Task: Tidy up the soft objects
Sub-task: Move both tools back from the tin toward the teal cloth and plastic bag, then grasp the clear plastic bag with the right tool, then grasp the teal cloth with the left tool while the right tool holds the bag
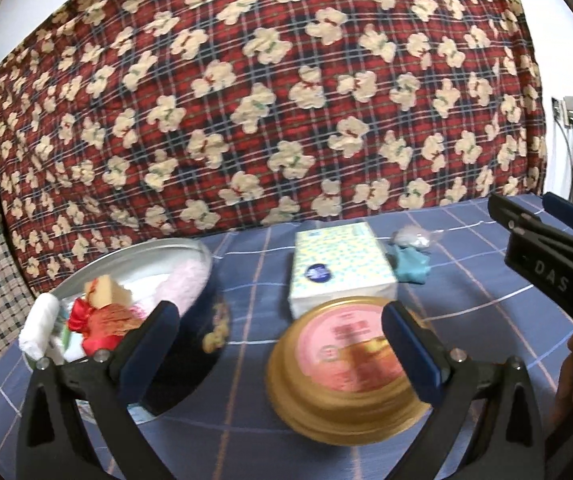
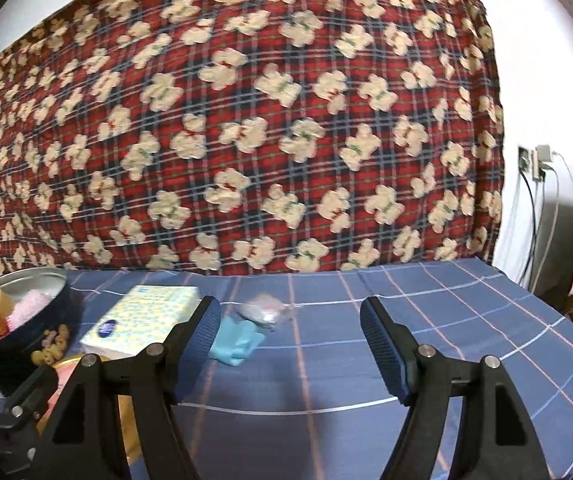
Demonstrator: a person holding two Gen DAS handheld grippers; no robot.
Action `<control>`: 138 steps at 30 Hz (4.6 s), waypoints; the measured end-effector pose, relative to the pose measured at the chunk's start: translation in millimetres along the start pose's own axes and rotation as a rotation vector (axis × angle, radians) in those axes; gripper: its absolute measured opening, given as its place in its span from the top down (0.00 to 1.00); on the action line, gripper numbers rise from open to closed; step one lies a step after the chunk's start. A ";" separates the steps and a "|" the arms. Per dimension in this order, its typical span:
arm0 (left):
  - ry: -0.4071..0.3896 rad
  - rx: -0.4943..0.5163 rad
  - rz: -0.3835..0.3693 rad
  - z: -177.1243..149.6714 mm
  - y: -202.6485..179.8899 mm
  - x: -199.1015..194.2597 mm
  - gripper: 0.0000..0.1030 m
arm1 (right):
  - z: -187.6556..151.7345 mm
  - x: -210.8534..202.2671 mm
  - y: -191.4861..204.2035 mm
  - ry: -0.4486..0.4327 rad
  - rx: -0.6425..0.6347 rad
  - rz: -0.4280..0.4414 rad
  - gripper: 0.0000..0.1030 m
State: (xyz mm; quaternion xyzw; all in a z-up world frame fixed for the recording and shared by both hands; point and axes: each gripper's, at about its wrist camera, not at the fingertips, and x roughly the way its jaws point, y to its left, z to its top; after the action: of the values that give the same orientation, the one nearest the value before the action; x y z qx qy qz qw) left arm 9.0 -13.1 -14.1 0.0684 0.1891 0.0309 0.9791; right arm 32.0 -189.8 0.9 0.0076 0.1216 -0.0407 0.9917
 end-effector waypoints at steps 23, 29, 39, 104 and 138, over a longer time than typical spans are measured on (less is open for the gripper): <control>0.014 0.046 -0.237 14.4 -80.1 1.9 0.00 | 1.7 95.2 -63.9 0.309 0.090 0.075 0.28; 0.046 0.044 -0.258 23.2 -103.4 12.2 0.00 | 6.4 126.2 -59.9 0.367 0.012 0.139 0.28; 0.095 0.066 -0.305 29.5 -127.5 28.3 0.00 | 20.7 193.6 -25.9 0.494 -0.177 0.350 0.28; 0.449 0.009 -0.210 54.0 -173.5 175.5 0.75 | -16.8 152.9 -146.5 0.592 0.121 0.227 0.54; 0.089 -0.165 -0.741 33.8 -109.2 33.3 0.91 | 5.2 14.2 -135.5 0.112 0.146 -0.069 0.55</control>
State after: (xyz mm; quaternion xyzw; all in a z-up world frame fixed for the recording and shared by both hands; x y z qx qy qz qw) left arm 56.3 -122.3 -11.1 -0.0852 0.2402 -0.3073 0.9169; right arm 35.8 -326.1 1.8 0.0778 0.1739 -0.0829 0.9782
